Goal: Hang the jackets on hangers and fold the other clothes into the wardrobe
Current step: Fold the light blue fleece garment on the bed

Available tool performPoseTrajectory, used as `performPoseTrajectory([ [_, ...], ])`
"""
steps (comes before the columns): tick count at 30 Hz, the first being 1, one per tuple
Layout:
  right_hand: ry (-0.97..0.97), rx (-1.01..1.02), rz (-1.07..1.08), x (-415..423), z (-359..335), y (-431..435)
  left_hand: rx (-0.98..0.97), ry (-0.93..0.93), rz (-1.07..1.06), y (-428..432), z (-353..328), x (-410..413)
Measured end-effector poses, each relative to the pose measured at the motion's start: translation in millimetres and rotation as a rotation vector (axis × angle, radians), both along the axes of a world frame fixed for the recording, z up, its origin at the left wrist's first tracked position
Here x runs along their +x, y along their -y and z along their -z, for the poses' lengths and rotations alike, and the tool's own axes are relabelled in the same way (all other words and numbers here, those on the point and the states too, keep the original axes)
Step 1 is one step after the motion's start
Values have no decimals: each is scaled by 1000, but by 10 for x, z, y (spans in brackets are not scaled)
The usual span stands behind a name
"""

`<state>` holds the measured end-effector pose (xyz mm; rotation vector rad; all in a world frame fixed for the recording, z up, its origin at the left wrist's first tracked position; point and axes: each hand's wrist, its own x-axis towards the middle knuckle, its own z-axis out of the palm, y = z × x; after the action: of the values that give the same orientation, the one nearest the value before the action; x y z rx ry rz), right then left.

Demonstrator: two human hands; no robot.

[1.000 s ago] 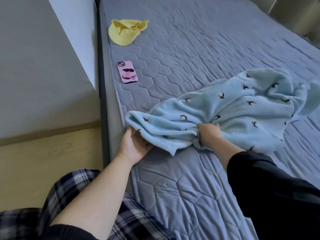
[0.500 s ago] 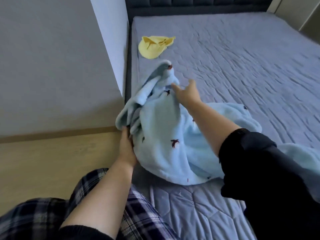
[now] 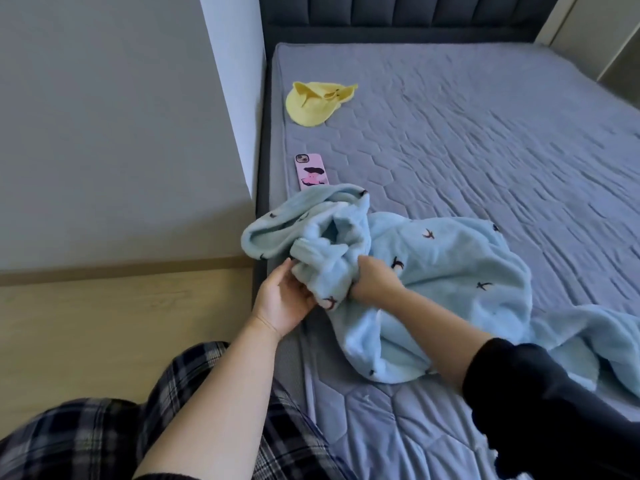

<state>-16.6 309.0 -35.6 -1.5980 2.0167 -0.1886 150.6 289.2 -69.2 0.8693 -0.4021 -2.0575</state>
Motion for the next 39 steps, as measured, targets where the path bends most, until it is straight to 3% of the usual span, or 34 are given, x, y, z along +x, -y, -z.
performPoseTrajectory([
  [2, 250, 121, 12, -95, -369, 105, -4, 256, -39, 21, -16, 4],
  [4, 631, 201, 168, -168, -766, 171, -66, 564, -136, 53, 9, 41],
  [6, 825, 223, 405, -281, -1094, 350, -119, 638, -178, 69, -47, 35],
  [8, 877, -30, 348, -348, -1195, 507, -46, 598, -224, 76, -124, 11],
  [10, 680, -191, 364, -432, -1085, 637, 30, 579, -254, 107, -130, 16],
  [12, 297, -285, 491, -665, -873, 732, -16, 589, -169, 103, -71, 23],
  [13, 197, -312, 552, -758, -745, 713, -39, 592, -116, 86, -46, 31],
  [15, 180, -328, 535, -739, -634, 616, -86, 610, -29, 38, -27, 39],
  [17, 146, -180, 291, -579, -433, 437, -169, 673, -44, 8, -42, 29],
  [19, 61, -10, 76, -405, -214, 286, -291, 860, -56, -17, -74, 12],
  [21, -17, 5, 68, -343, -48, 210, -428, 1125, -27, -50, -6, 15],
  [23, 75, -24, 174, -355, -16, 233, -638, 1272, -102, -72, 6, 37],
  [25, 123, 161, 155, -339, -113, 238, -921, 1373, -251, -65, 29, 64],
  [27, 26, 490, -1, -346, -229, 214, -1087, 1550, -333, 6, 83, 87],
  [28, -71, 647, -91, -348, -272, 212, -1083, 1653, -298, 38, 100, 97],
  [30, -258, 849, -227, -324, -336, 230, -867, 1735, -74, 84, 201, 91],
  [32, -225, 765, -247, -328, -279, 321, -707, 1577, 172, 117, 333, 84],
  [34, -110, 521, -223, -293, -215, 369, -697, 1468, 317, 117, 435, 67],
  [37, -65, 370, -186, -328, 33, 332, -729, 1420, 382, 149, 443, 67],
  [39, -11, 239, -138, -315, 46, 301, -886, 1433, 402, 109, 391, 38],
])
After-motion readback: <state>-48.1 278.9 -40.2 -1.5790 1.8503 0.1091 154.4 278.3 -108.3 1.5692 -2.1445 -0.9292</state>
